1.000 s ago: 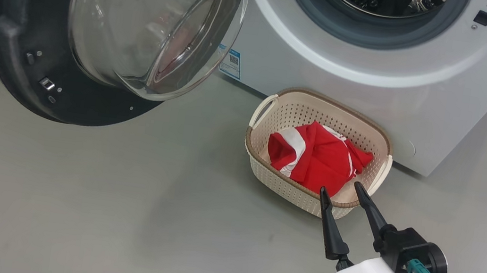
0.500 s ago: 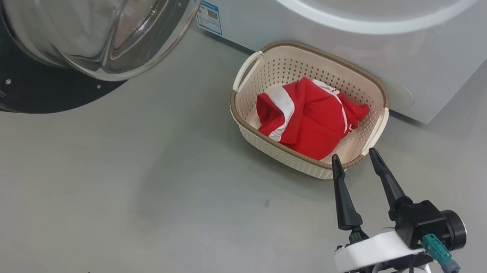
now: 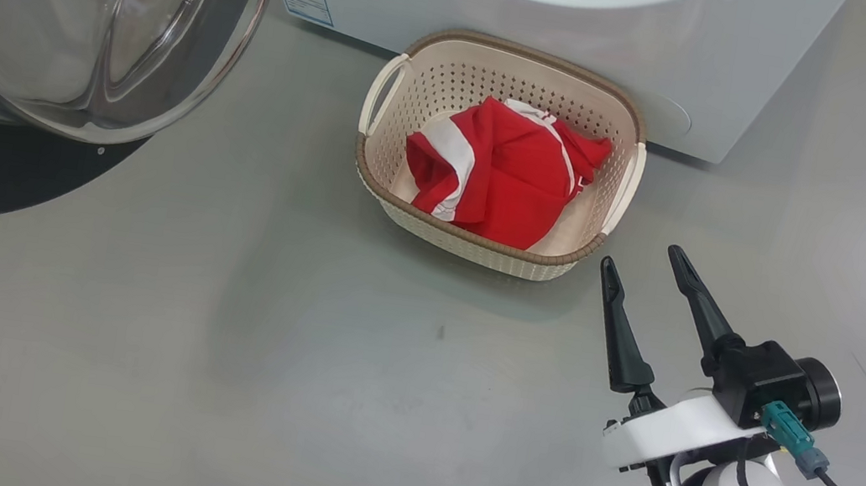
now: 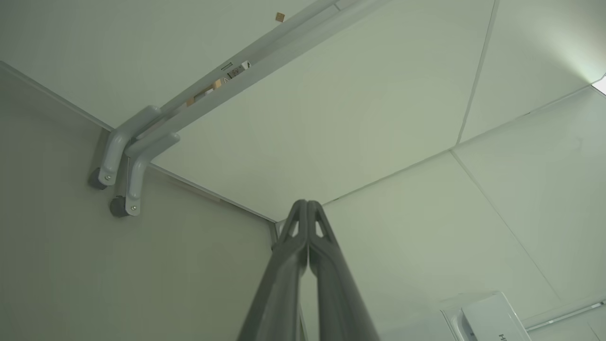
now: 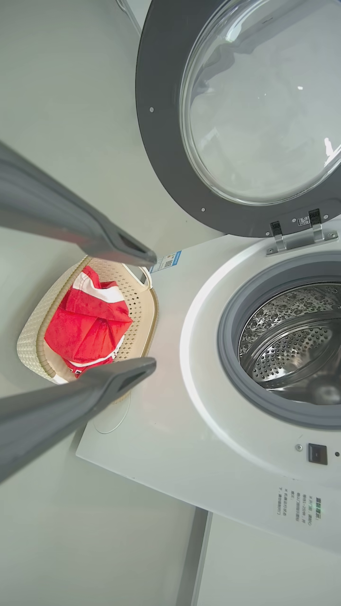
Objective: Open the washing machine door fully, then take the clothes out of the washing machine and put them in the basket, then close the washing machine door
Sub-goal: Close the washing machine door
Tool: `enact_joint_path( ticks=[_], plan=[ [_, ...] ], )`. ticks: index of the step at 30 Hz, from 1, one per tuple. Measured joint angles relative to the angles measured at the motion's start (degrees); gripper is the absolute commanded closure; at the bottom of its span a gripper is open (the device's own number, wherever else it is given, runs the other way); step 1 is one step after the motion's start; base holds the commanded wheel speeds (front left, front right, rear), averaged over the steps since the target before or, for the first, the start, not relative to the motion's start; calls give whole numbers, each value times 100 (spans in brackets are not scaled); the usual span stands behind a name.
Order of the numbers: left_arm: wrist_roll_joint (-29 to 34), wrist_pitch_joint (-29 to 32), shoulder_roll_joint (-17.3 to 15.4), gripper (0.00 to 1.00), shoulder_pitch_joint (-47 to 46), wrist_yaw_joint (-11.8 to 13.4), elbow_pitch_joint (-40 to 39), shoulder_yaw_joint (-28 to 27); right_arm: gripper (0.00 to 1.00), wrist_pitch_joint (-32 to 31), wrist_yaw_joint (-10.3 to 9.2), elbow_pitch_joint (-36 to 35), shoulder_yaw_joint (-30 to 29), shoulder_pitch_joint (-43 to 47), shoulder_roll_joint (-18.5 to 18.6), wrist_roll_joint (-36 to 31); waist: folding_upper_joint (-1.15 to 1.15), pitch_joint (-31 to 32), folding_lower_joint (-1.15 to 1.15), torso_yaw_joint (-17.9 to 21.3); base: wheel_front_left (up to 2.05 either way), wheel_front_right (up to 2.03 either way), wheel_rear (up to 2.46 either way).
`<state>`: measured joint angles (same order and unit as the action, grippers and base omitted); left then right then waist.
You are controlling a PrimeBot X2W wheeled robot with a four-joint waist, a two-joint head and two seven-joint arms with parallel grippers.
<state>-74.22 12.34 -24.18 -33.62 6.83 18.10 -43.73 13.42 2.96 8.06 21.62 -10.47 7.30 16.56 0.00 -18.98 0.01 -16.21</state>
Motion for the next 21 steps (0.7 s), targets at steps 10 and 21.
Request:
enact_joint_path(
  ticks=[10, 21],
  plan=[
    [-795, 828, 10, 100, -634, 71, 1016, -433, 0, 2, 16, 30, -21, -83, -5, 1, 0, -45, 0, 255, 0, 0, 0],
    [-811, 1308, 22, 100, -900, 70, 2296, -318, 0, 22, 16, 41, -70, -88, -9, 1, 0, -57, 0, 385, 0, 0, 0]
  ],
)
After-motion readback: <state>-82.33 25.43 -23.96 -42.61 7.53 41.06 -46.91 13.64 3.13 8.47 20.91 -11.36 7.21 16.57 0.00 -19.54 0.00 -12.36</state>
